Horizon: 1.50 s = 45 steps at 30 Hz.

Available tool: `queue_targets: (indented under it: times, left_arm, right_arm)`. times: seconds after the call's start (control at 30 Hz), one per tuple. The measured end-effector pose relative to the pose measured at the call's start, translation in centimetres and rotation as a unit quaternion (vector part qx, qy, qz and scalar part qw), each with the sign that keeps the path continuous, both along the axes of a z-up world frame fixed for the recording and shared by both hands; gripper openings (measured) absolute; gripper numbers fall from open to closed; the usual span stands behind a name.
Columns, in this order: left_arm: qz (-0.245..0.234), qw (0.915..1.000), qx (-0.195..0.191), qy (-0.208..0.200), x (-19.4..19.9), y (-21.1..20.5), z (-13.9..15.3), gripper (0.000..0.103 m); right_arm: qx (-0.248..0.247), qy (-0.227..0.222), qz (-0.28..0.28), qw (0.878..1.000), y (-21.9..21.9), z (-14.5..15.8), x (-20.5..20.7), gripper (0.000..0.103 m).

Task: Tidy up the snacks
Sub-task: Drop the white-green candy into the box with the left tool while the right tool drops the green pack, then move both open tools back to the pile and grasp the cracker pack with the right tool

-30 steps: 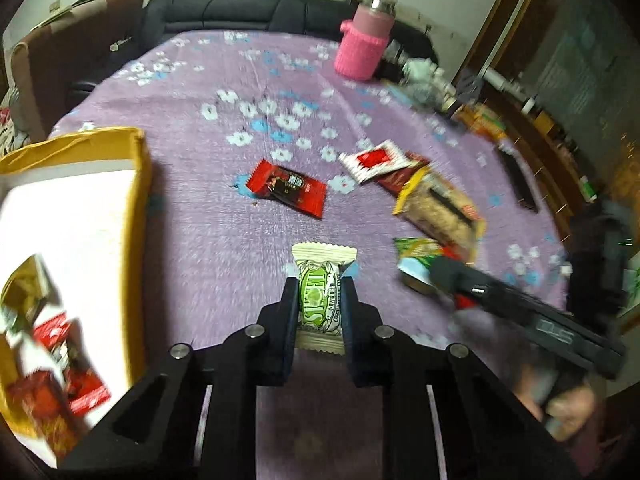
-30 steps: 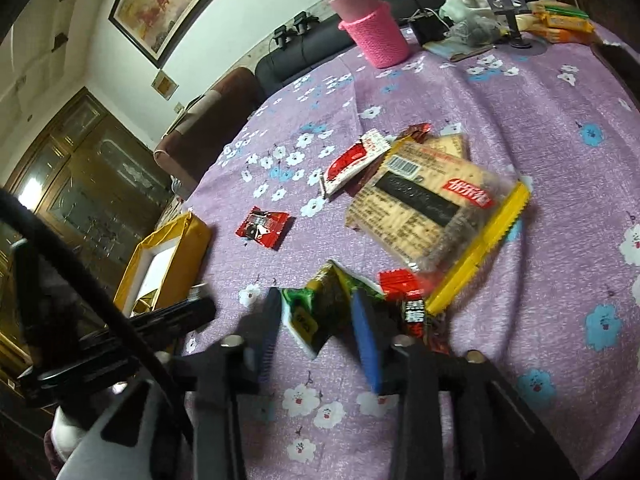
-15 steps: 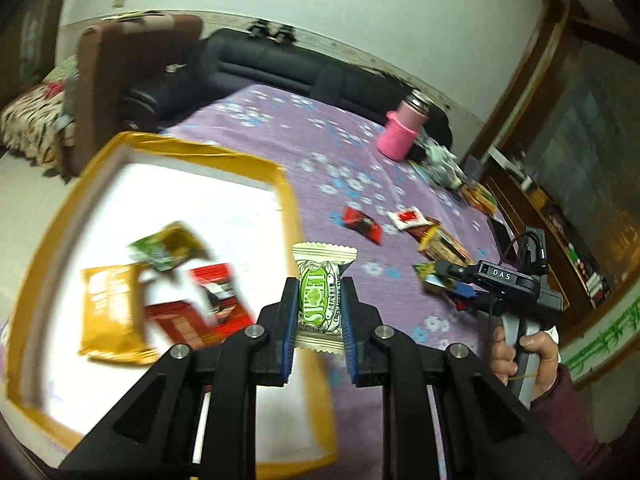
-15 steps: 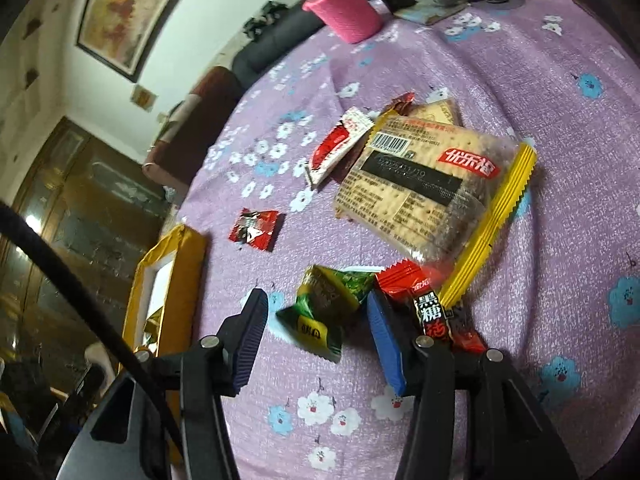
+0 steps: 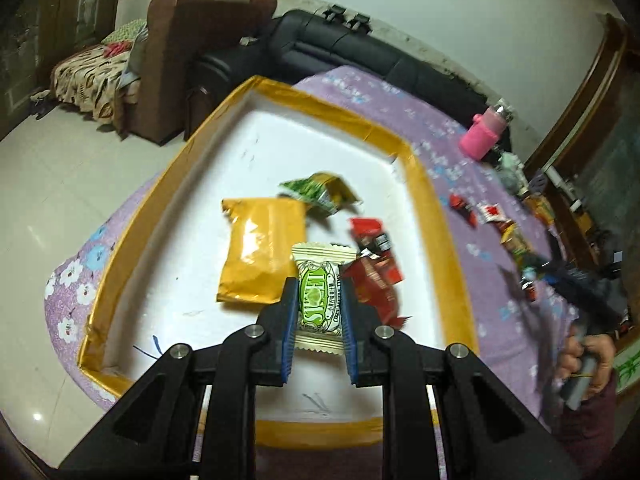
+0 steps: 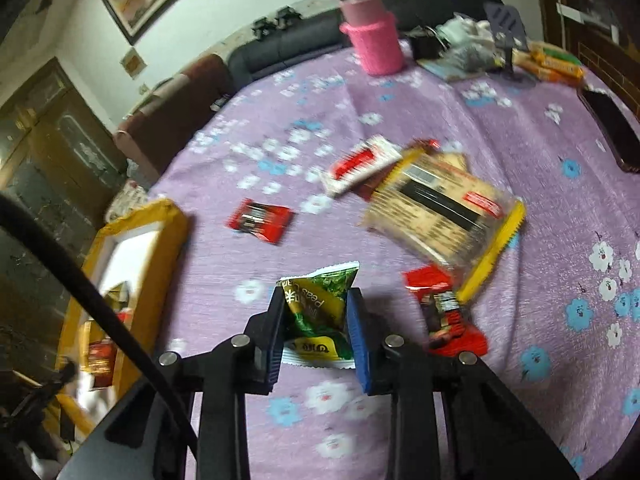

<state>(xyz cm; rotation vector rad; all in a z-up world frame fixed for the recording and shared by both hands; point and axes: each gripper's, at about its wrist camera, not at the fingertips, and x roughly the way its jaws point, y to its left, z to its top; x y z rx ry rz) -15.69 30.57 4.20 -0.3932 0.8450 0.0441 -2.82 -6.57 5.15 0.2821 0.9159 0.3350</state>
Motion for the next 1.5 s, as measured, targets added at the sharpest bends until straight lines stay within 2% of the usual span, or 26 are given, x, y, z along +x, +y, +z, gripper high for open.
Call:
queue_targets:
  times: [0.17, 0.3, 0.33, 0.4, 0.5, 0.63, 0.9, 1.07, 1.2, 1.3, 1.37, 1.5]
  left_arm:
    - [0.007, 0.9997, 0.013, 0.021, 1.0, 0.3, -0.7, 0.022]
    - [0.016, 0.9994, 0.011, 0.03, 1.8, 1.0, -0.9, 0.032]
    - [0.017, 0.9995, 0.002, 0.028, 1.6, 1.2, -0.8, 0.034]
    - [0.015, 0.9995, -0.027, 0.012, 1.0, 1.6, -0.6, 0.048]
    - [0.026, 0.9974, -0.065, -0.017, -0.3, 2.5, 0.1, 0.061]
    - [0.037, 0.9907, -0.117, -0.058, -1.8, 3.8, 1.1, 0.072]
    - [0.05, 0.9843, -0.154, -0.072, -2.9, 4.1, 2.3, 0.086]
    - [0.042, 0.9818, -0.173, -0.067, -2.9, 3.9, 2.1, 0.086]
    - [0.027, 0.9823, -0.173, -0.066, -3.0, 3.1, 2.4, 0.086]
    - [0.017, 0.984, -0.163, -0.071, -3.3, 2.5, 2.9, 0.086]
    - [0.011, 0.9862, -0.148, -0.074, -3.4, 2.1, 3.3, 0.086]
    - [0.0, 0.9891, -0.128, -0.073, -3.2, 0.9, 3.2, 0.086]
  right_arm:
    - [0.012, -0.022, 0.056, 0.998, 3.7, 2.1, -1.4, 0.028]
    - [0.025, -0.017, 0.117, 0.993, 8.2, 2.7, -2.5, 0.028]
    - [0.025, -0.016, 0.127, 0.991, 8.9, 2.8, -2.9, 0.028]
    - [0.029, -0.012, 0.158, 0.987, 11.4, 2.9, -3.4, 0.028]
    - [0.03, -0.007, 0.196, 0.98, 14.4, 2.7, -4.2, 0.028]
    - [0.001, -0.01, 0.228, 0.974, 18.0, 1.8, -5.2, 0.028]
    - [-0.025, 0.001, 0.237, 0.971, 20.9, -0.5, -5.6, 0.031]
    - [-0.019, -0.012, 0.243, 0.97, 20.6, 0.3, -6.3, 0.035]
    - [-0.006, -0.021, 0.231, 0.973, 18.6, 1.0, -6.6, 0.037]
    - [0.005, -0.041, 0.201, 0.979, 14.7, 1.8, -6.4, 0.039]
    - [-0.002, -0.054, 0.16, 0.986, 11.0, 2.2, -5.8, 0.043]
    - [-0.003, -0.038, 0.045, 0.998, 1.2, 1.8, -3.3, 0.045]
